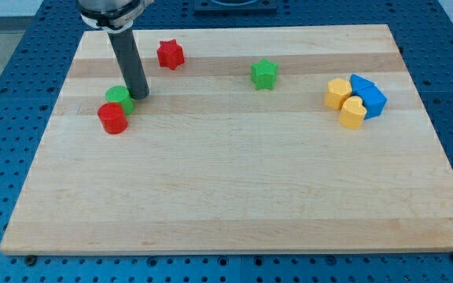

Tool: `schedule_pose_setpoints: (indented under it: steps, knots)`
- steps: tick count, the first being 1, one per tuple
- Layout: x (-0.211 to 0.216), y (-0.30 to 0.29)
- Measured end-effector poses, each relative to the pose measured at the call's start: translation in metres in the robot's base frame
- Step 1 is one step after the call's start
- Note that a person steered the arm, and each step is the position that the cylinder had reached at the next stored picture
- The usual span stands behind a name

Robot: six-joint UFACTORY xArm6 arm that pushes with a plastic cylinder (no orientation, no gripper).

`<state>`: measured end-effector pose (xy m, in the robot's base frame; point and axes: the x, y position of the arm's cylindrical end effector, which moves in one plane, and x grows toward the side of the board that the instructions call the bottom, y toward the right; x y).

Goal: Place the red star above the green circle

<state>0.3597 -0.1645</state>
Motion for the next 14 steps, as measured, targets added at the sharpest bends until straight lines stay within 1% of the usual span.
schedule_pose_setpoints:
  steps: [1,2,3,4,6,7,9,10,11,14]
  knots:
    - [-0.021,0.013]
    - [-0.036,0.044]
    - [-0.038,0.084]
    - [-0.063,0.101]
    - [-0.122,0.103]
    - [-0.124,0.092]
    - [-0.101,0.079]
    - [-0.097,0.061]
    - [-0.104,0.045]
    - [-0.101,-0.003]
